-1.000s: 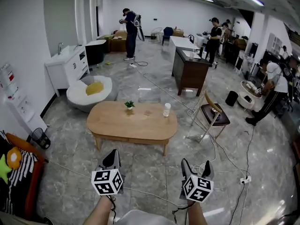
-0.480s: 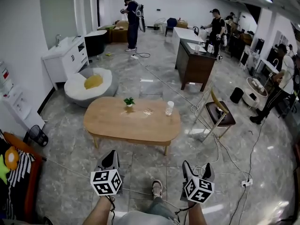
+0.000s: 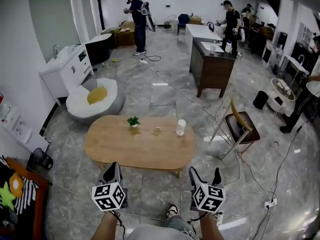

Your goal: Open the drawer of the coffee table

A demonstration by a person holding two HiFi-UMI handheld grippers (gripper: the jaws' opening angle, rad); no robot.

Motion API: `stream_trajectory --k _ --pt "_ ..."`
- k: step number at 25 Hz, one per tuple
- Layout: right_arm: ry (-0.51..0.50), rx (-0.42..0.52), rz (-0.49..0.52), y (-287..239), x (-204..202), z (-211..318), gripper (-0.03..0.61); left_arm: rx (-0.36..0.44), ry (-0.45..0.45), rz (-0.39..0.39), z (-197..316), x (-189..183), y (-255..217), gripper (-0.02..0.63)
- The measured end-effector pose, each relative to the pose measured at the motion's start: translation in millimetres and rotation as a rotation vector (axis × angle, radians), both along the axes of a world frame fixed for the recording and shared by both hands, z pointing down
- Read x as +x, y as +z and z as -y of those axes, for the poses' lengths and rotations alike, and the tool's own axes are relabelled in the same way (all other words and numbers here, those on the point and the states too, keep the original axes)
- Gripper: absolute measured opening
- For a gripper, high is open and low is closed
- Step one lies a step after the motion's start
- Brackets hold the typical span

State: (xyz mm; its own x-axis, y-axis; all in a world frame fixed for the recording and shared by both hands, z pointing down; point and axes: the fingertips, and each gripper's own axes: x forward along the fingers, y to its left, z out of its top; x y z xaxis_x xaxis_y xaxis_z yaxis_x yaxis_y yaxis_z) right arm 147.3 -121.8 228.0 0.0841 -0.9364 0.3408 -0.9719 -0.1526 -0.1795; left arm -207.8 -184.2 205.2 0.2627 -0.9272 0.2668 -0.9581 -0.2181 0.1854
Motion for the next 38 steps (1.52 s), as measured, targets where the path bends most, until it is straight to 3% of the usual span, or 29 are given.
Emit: stream_trajectory --k 9,19,25,29,34,38 --pt "-0.063 -0.047 -0.001 11 32 106 0.5 -0.042 -0.05 -0.002 83 31 15 -0.008" --pt "-0.129 -0.094 -0.008 28 0 170 0.5 -0.084 -0.039 0.021 127 18 31 -0.008" --pt "-0.09 -0.12 -0.01 34 -10 166 0.5 -0.108 0.022 0.058 144 4 38 -0.008" --pt "-0.063 -0.138 -0.014 48 0 166 0.5 -0.135 0.028 0.045 158 8 56 -0.008" --pt "-0.056 -0.175 0.001 87 1 161 0.5 -0.2 0.064 0.045 162 18 101 -0.008" --pt "-0.12 -0.213 -0.009 140 -9 148 0.5 -0.284 0.092 0.051 147 28 166 -0.008"
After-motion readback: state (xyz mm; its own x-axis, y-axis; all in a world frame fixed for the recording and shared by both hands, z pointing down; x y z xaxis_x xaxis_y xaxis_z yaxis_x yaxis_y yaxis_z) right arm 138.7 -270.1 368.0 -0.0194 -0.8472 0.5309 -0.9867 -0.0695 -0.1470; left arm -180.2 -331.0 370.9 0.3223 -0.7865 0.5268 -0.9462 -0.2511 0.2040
